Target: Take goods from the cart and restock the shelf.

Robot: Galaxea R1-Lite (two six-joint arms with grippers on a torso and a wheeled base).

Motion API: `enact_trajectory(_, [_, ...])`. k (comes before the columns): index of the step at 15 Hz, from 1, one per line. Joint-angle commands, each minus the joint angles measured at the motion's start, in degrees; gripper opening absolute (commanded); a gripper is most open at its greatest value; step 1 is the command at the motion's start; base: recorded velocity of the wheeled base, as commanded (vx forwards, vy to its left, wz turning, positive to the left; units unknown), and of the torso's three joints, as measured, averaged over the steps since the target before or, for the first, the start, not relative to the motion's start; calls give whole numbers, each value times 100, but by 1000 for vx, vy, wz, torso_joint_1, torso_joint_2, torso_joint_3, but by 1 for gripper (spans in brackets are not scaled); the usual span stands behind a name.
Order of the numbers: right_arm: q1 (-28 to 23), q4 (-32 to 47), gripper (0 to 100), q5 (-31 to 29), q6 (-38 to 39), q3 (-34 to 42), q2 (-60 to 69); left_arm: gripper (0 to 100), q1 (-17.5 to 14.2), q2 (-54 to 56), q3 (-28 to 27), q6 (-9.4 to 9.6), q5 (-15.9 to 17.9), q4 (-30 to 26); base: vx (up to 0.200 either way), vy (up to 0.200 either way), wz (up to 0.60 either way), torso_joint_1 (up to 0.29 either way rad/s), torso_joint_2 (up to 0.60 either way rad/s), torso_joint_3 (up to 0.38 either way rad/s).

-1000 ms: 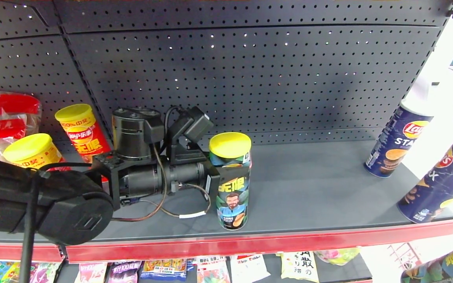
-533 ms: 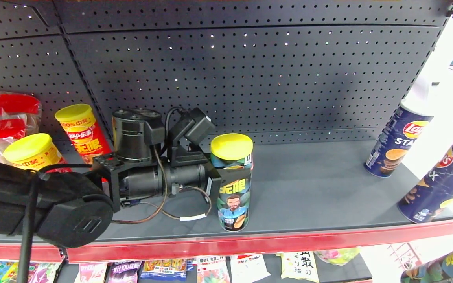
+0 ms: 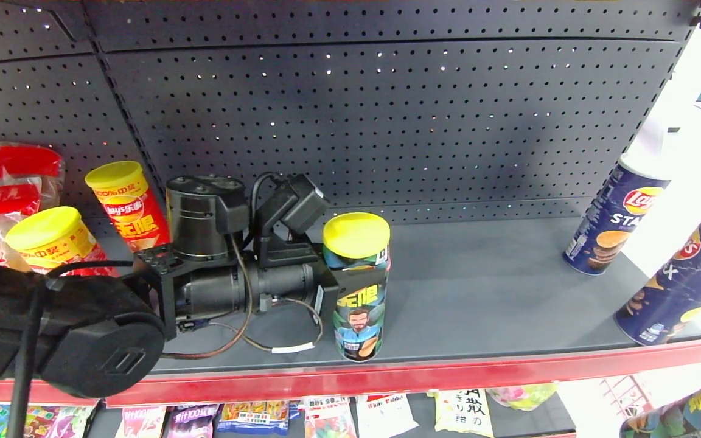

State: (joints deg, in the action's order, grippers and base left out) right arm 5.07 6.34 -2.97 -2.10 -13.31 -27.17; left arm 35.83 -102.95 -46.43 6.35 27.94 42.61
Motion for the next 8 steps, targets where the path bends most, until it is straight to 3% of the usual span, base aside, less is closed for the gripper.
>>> enact_trajectory(1, [3,-1,0,-1,-1,-14,1,0,38,-6,12,6,-8,-15,0,0,0,0,0,0])
enact_trajectory(8, [3,-1,0,-1,-1,-5,1,0,65,135,258,15,-26,-15,0,0,0,0,0,0])
